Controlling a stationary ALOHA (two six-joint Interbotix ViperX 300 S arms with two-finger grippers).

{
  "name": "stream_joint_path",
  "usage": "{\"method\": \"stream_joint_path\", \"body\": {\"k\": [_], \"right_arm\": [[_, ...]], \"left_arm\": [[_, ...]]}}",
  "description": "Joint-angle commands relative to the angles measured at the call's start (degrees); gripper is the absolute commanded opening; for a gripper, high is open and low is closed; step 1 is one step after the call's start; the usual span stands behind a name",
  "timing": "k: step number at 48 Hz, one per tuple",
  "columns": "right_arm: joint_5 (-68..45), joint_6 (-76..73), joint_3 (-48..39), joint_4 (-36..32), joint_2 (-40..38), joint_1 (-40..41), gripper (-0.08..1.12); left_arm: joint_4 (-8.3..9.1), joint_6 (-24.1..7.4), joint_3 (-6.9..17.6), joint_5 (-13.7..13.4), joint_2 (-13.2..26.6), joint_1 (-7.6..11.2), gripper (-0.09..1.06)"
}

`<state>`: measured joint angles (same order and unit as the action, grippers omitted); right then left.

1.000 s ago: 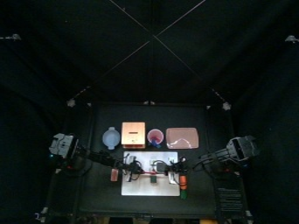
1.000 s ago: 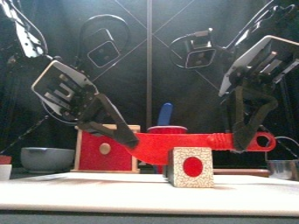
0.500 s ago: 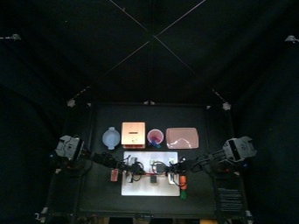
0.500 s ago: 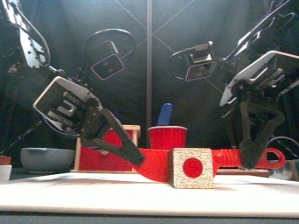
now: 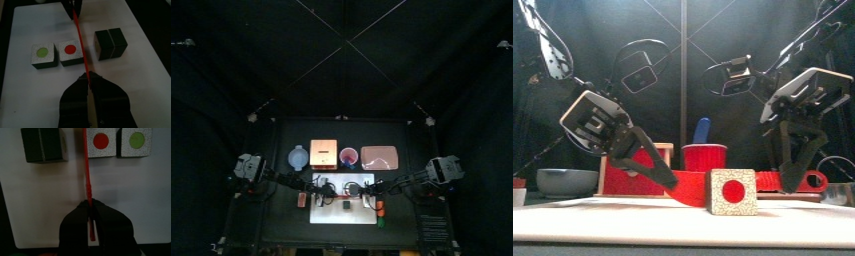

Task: Cut the sushi into 4 pieces with the knife
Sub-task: Cut the sushi into 4 pieces

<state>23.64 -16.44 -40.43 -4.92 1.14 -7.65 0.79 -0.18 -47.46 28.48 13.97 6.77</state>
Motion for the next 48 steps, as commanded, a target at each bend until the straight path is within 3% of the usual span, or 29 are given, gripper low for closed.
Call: {"method": "stream_joint_path", "body": {"k": [1, 12, 22, 29, 38, 48], "right_arm": [[-0.35, 0.09, 0.7, -0.7, -0.44, 2.02, 0.17], [0.88, 0.09, 0.97, -1.58, -1.32, 2.9, 0.17], [1.93, 0.09, 1.14, -1.67, -4.13, 2.64, 0.17], [3.6, 0.09, 1.14, -1.58, -7.12, 2.37, 0.17], [3.96, -0.09, 1.76, -0.79, -10.02, -0.53, 0.17], [3.96, -0.09, 2.46, 1.93, -9.76, -3.34, 0.17]], "left_arm": [[0.88, -0.35, 0.97, -0.26, -0.18, -1.49, 0.35], [2.2, -0.35, 0.97, -0.26, -0.7, -2.29, 0.35], [3.6, -0.26, 0.7, -0.44, -3.52, -2.37, 0.35], [5.27, -0.26, 0.7, -3.25, -7.47, -1.85, 0.35], [6.24, -0.18, 0.35, -5.71, -11.51, 0.7, 0.35], [6.06, -0.09, 0.0, -5.8, -11.6, 4.22, 0.35]]}}
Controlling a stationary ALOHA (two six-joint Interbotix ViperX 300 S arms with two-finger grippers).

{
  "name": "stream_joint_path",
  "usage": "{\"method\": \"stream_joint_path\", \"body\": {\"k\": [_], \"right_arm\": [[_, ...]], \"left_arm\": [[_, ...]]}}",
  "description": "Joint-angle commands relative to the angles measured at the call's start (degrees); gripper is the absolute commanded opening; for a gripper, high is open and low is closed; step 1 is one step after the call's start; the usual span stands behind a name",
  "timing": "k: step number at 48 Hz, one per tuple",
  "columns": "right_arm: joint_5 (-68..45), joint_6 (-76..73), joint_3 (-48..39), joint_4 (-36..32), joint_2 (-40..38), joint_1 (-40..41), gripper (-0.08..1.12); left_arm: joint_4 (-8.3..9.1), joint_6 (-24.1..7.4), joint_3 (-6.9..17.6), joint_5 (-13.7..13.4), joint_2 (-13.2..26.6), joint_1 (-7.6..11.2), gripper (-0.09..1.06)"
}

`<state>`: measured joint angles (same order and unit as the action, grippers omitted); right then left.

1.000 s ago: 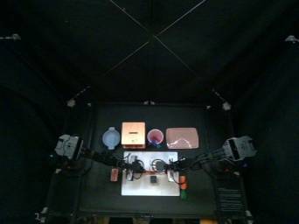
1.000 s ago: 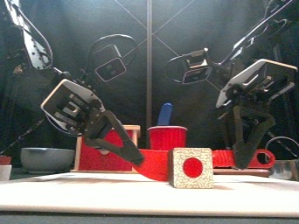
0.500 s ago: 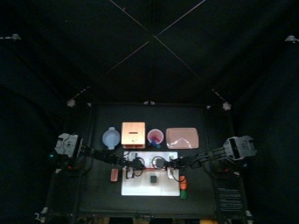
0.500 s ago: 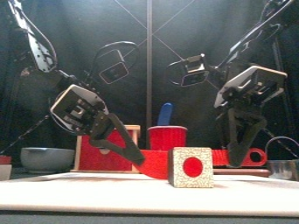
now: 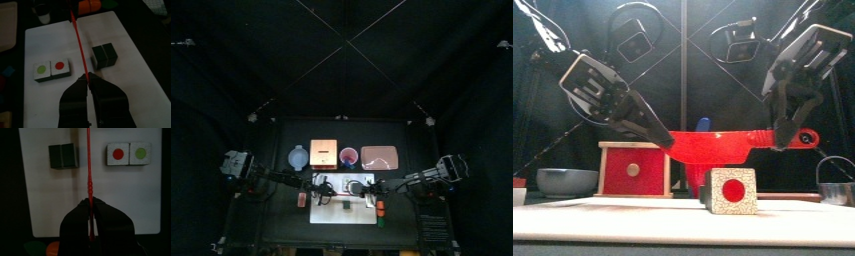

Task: Cut the sushi into 4 pieces with the knife
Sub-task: Cut the sushi into 4 pieces

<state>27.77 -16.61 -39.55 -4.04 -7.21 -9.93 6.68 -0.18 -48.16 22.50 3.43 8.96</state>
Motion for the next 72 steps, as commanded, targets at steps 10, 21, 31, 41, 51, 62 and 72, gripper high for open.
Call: {"method": "stream_joint_path", "body": {"k": [10, 21, 31, 41, 51, 62, 72], "right_arm": [[-0.79, 0.09, 1.58, 3.25, -0.26, -2.55, 0.17], [-2.81, 0.09, 1.41, 3.87, 1.76, -3.52, 0.17], [-3.52, 0.09, 1.49, 4.04, 4.31, -3.52, 0.17], [-3.6, 0.18, 1.49, 4.04, 5.8, -3.43, 0.17], [-4.83, 0.18, 1.49, 4.13, 8.09, -3.34, 0.17], [-5.36, 0.18, 1.49, 4.39, 10.72, -3.43, 0.17], [-5.27, 0.18, 1.32, 3.96, 10.63, -3.08, 0.17]], "left_arm": [[-0.97, 0.26, 1.05, 0.18, 0.09, 4.04, 0.35], [-2.2, 0.18, 1.93, 0.18, 2.11, 5.62, 0.35], [-2.29, 0.18, 2.81, 0.35, 4.75, 5.98, 0.35], [-2.37, 0.18, 2.81, 0.18, 5.98, 5.98, 0.35], [-3.52, 0.18, 2.81, 0.18, 8.09, 5.98, 0.35], [-5.45, -0.09, 3.16, -0.18, 12.39, 5.54, 0.35], [-5.45, -0.26, 3.69, -0.18, 12.83, 5.27, 0.35]]}}
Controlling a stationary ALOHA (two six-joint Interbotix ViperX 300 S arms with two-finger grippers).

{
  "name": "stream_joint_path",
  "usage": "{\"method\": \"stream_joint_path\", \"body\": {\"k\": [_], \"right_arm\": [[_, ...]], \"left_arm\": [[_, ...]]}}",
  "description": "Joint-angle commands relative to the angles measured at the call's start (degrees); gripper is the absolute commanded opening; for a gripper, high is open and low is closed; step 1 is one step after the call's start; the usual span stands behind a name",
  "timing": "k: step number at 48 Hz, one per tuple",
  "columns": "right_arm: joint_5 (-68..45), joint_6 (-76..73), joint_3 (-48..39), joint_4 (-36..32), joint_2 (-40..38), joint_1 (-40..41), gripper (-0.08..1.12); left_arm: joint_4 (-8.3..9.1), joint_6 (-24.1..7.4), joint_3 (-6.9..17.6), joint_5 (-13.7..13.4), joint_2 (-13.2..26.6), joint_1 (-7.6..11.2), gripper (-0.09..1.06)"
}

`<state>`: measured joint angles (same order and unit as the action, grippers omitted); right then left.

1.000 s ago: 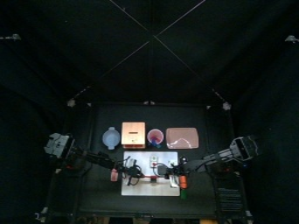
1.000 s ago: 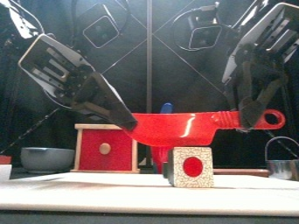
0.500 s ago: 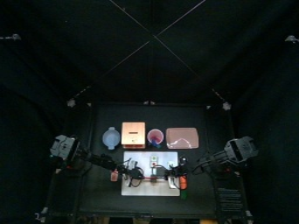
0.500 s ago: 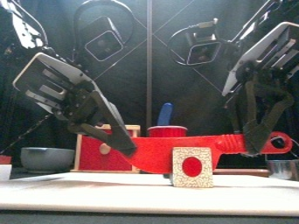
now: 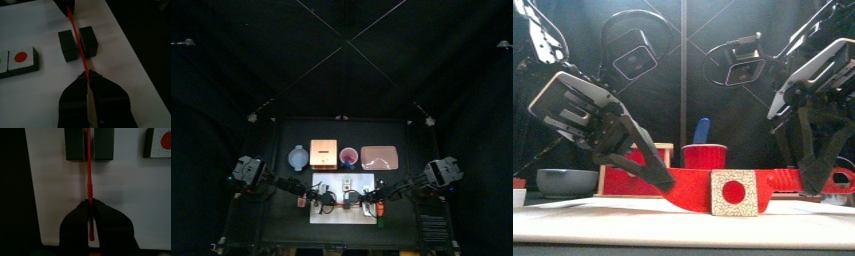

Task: Cut the sushi into 4 pieces with the knife
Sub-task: Cut the sushi into 4 pieces

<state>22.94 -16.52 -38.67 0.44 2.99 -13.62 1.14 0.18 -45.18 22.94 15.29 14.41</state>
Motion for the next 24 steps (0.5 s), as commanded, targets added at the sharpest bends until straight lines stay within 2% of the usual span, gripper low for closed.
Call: {"method": "stream_joint_path", "body": {"k": [1, 9, 24], "right_arm": [[-0.35, 0.18, 0.35, -0.62, 0.44, 0.7, 0.17], [-0.18, 0.18, 0.26, -2.2, 0.26, 2.29, 0.17], [0.09, 0.18, 0.26, -4.39, -0.26, 4.92, 0.17]], "left_arm": [[0.09, -0.62, 0.7, -0.62, 0.88, -0.44, 0.35], [0.53, -0.7, 0.7, -0.62, 0.53, -2.72, 0.35], [2.64, -0.7, 0.88, -0.79, 0.44, -5.89, 0.35]]}}
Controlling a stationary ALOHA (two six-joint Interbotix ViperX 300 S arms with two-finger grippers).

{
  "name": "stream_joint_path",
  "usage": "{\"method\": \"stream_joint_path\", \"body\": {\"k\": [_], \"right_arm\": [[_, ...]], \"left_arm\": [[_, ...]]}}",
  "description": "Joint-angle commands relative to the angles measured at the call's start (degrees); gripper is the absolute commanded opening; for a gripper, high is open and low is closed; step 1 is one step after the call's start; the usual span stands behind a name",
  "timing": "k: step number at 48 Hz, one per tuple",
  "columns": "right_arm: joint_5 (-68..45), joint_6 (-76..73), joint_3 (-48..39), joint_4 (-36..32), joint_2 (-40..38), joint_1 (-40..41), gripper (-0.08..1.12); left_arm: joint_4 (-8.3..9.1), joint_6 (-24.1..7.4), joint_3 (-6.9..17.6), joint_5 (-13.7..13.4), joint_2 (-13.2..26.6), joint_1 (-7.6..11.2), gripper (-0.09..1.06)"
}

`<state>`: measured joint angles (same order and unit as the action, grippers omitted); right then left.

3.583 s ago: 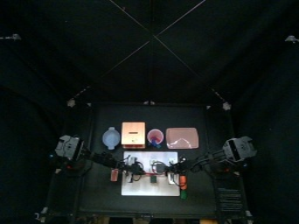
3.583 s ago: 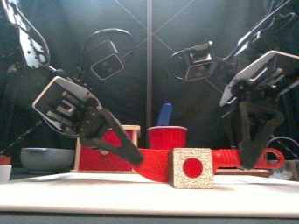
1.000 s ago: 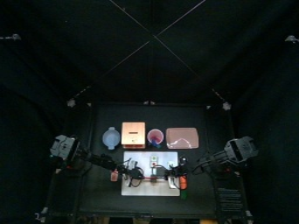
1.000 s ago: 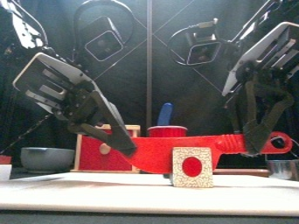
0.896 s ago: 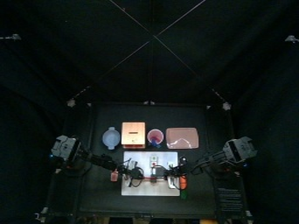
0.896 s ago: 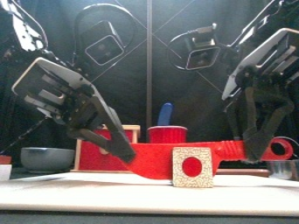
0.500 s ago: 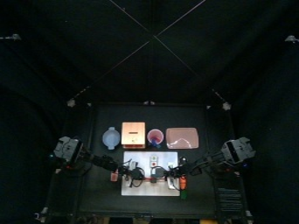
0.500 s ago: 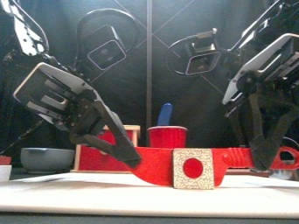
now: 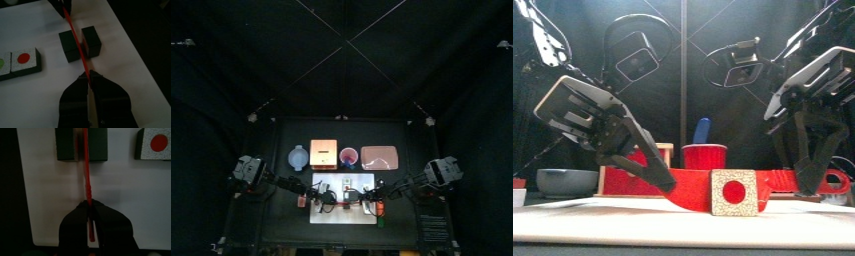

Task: Cut the sushi into 4 pieces with the knife
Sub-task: Cut the sushi into 4 pieces

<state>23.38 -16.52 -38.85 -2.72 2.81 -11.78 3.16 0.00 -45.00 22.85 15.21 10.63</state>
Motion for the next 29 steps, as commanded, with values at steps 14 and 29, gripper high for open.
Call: {"method": "stream_joint_path", "body": {"k": [14, 29], "right_arm": [[-0.26, 0.18, 0.53, -1.93, -0.53, 3.87, 0.17], [-0.26, 0.26, 1.32, -1.93, -1.32, 3.52, 0.17]], "left_arm": [[2.81, -0.53, 0.7, -1.67, -0.18, -3.87, 0.35], [3.69, -0.53, 0.7, -2.02, -1.41, -3.6, 0.37]]}}
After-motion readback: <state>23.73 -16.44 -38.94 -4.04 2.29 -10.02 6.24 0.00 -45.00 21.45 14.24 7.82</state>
